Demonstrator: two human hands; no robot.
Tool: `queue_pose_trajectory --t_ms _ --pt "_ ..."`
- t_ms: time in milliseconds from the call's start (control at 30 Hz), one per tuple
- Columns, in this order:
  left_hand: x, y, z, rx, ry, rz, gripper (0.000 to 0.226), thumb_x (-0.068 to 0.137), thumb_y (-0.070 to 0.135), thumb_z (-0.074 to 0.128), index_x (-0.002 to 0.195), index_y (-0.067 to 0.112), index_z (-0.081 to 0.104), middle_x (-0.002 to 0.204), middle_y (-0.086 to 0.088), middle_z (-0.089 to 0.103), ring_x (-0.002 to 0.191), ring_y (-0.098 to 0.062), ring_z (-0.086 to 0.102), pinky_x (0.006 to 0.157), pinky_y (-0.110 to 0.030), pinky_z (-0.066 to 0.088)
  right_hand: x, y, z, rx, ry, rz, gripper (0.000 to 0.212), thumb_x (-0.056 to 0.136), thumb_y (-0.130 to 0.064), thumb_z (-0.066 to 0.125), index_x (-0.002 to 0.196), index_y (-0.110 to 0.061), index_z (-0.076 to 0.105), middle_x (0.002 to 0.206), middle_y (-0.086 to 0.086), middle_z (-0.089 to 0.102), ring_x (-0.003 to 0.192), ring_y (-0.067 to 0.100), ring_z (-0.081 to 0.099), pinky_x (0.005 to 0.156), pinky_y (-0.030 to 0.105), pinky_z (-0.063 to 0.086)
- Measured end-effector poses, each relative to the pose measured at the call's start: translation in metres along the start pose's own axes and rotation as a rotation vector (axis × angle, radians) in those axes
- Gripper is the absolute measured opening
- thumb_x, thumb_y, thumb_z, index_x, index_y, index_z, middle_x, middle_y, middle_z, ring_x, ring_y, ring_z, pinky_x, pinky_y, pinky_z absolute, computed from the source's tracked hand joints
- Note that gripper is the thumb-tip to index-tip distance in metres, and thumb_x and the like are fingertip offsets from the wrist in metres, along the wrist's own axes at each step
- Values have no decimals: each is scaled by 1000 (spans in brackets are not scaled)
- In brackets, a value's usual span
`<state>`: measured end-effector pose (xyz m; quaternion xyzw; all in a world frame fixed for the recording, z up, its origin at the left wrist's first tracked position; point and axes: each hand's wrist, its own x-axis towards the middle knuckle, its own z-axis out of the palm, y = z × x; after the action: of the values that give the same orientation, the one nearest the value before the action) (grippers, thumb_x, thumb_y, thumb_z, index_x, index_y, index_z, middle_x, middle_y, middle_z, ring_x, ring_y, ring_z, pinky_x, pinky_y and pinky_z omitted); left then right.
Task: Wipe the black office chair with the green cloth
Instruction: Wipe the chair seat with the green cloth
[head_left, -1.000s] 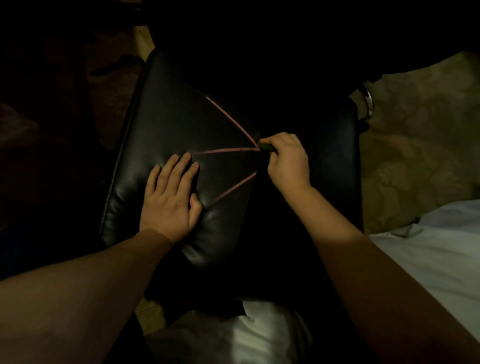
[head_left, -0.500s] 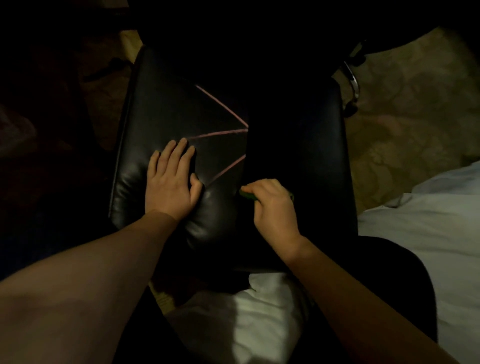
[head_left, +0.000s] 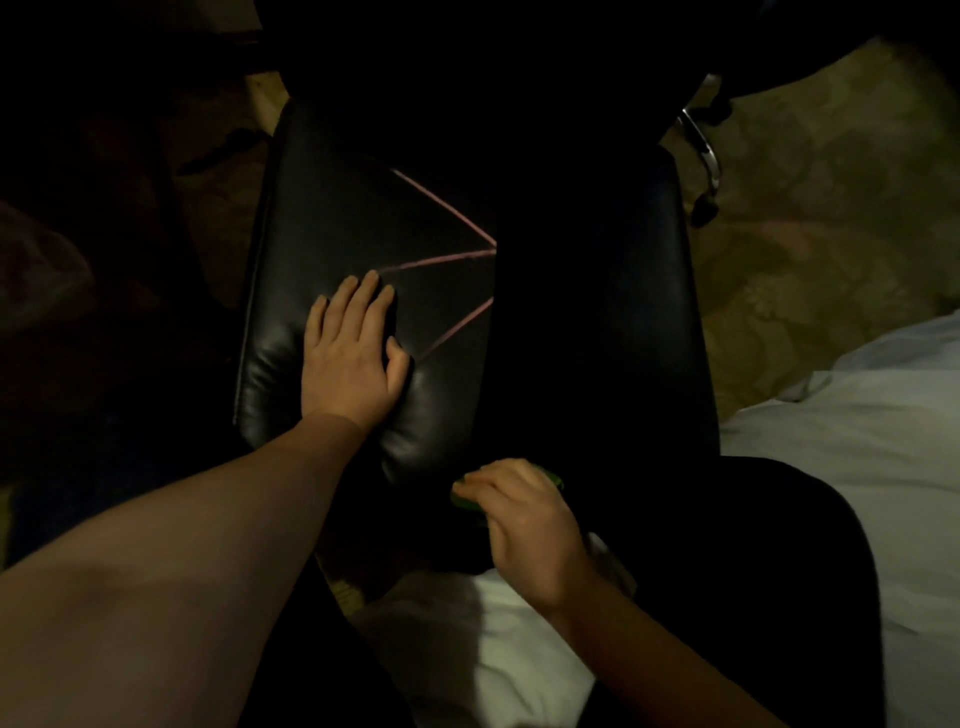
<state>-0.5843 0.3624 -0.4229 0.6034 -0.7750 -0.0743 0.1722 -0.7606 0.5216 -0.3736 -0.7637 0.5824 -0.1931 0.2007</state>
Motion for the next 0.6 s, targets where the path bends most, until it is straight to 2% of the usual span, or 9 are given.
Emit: queue_pose_trajectory --t_ms 133,233,333,400,467,600 --pt "1 3 -10 -37 -37 -13 57 88 29 37 139 9 51 152 -10 41 143 -27 33 119 -45 19 -2 0 -6 37 -18 -19 28 78 8 66 99 -9 75 101 4 70 95 25 64 84 35 53" --pt "9 2 -19 -123 -44 -32 49 89 27 44 132 8 59 145 -11 50 137 -28 43 115 -44 28 -1 1 -5 21 25 -22 28 77 9 70 98 -9 75 102 6 69 97 25 64 84 35 53" --pt "16 -9 -27 -126 -33 13 44 89 27 47 122 4 65 138 -15 56 125 -34 53 106 -42 38 3 2 -1 -23 67 25 30 72 12 72 93 -9 76 98 11 66 93 28 64 74 34 56" --pt "14 -16 -27 -51 -32 -27 48 90 28 48 130 4 58 148 -16 45 131 -36 46 111 -44 34 6 5 2 -49 73 50 31 71 11 73 92 -11 76 95 12 64 90 29 63 70 34 56" --pt "10 -18 -23 -8 -43 -111 57 91 32 43 141 5 47 155 -14 35 141 -33 33 118 -45 22 8 8 4 -66 80 62 32 69 11 74 91 -12 76 92 11 63 88 28 63 70 36 56" --pt "9 -18 -14 25 -47 -132 62 91 35 34 145 7 42 155 -12 36 145 -27 26 120 -44 15 18 17 8 -91 126 63 32 67 11 71 88 -13 74 88 8 61 92 19 51 72 35 53"
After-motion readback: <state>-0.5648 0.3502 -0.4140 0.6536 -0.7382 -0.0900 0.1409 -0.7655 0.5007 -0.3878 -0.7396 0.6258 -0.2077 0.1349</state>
